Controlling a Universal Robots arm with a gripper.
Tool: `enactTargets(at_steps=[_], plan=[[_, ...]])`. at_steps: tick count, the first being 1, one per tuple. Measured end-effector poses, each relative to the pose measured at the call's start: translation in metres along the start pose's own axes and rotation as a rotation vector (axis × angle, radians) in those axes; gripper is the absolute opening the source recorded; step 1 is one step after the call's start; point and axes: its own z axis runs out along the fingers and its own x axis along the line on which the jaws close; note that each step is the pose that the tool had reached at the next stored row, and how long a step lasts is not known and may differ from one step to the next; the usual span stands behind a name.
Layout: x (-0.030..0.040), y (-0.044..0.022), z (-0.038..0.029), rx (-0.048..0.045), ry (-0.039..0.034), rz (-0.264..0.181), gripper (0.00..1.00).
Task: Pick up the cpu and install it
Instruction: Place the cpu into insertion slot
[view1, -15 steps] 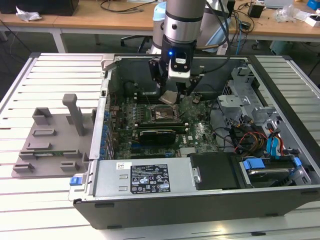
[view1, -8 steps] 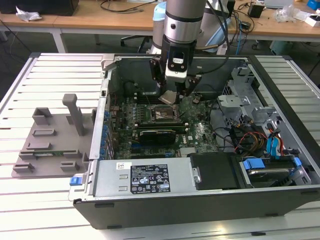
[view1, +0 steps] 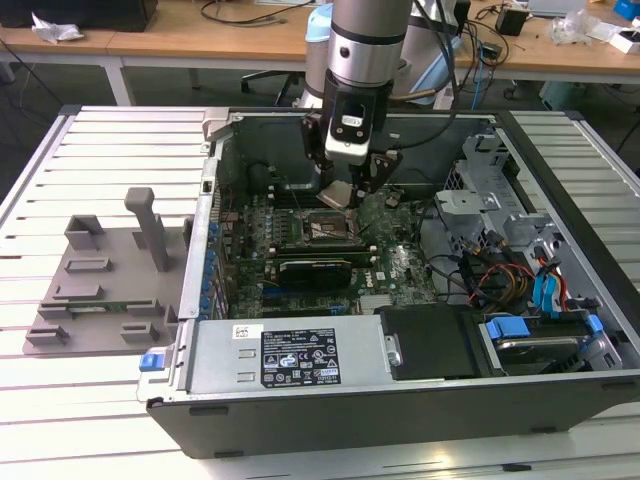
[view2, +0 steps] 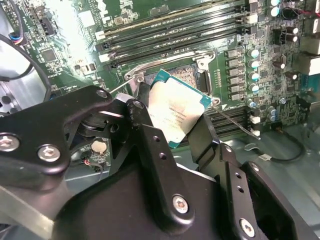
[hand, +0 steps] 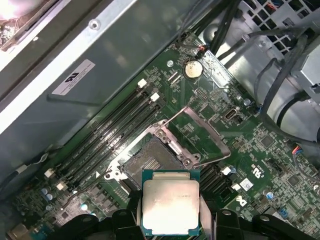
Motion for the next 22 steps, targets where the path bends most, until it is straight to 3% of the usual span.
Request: enactTargets(at_steps=[10, 22], plan=[[0.0, 0.0, 0.0001, -0.0008, 0.0048, 0.11, 0.55], [0.0, 0.0, 0.0003, -0.0014, 0.009, 0.202, 0.55]])
